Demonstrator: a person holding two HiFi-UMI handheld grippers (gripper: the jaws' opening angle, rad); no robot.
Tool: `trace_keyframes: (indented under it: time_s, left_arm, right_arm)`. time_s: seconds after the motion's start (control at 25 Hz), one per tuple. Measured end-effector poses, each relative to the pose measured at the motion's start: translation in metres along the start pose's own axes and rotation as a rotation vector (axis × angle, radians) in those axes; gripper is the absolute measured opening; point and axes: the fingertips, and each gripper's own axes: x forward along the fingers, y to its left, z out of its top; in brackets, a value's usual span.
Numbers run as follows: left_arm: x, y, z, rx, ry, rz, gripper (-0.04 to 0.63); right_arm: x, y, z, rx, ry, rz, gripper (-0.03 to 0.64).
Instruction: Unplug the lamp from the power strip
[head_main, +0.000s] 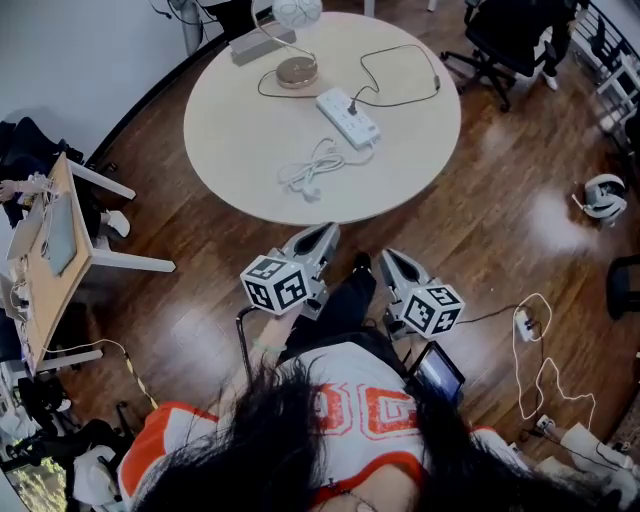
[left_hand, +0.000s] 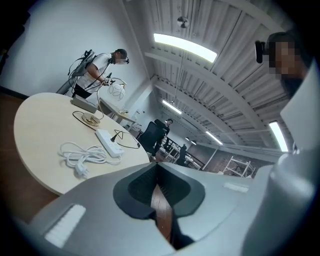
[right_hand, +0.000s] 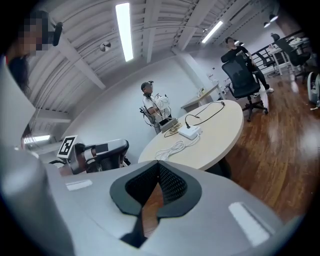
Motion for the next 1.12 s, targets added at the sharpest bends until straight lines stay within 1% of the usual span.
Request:
trace_keyframes:
  time_s: [0.16, 0.4, 0.52, 0.64, 0.76, 0.88, 1.0, 1.12]
  left_arm:
    - [0.035, 0.016, 0.009, -0.019, -0.005, 0.007, 0.000]
    - [0.084, 0.033, 0.022, -0.038, -0.008, 0.000, 0.000]
    - [0.106, 0.051, 0.030, -0.067, -0.012, 0.034, 0.000]
    - [0.124, 0.066, 0.046, -0.086, -0.034, 0.058, 0.000]
    - [0.138, 0.075, 0.064, -0.076, -0.048, 0.075, 0.000]
    - [0.147, 0.082, 0.072, -0.063, -0.051, 0.098, 0.000]
    - [0.156, 0.090, 0.071, -0.043, -0.041, 0.140, 0.000]
    - [0.163, 0.098, 0.064, -0.044, -0.025, 0.184, 0.000]
  right_arm:
    - [0.015, -0.023, 0.017, -0.010, 0.020, 0.004, 0.002]
    - [0.045, -0.066, 0.062, -0.039, 0.064, 0.007, 0.002]
    - [0.064, -0.080, 0.090, -0.078, 0.090, 0.019, 0.002]
    - [0.082, -0.090, 0.114, -0.123, 0.104, 0.033, 0.000]
    - [0.098, -0.096, 0.132, -0.138, 0.109, 0.043, 0.002]
    - [0.110, -0.102, 0.144, -0.146, 0.126, 0.055, 0.002]
    - [0.123, -0.111, 0.152, -0.164, 0.152, 0.072, 0.002]
    - [0.137, -0.118, 0.161, -0.217, 0.183, 0.091, 0.002]
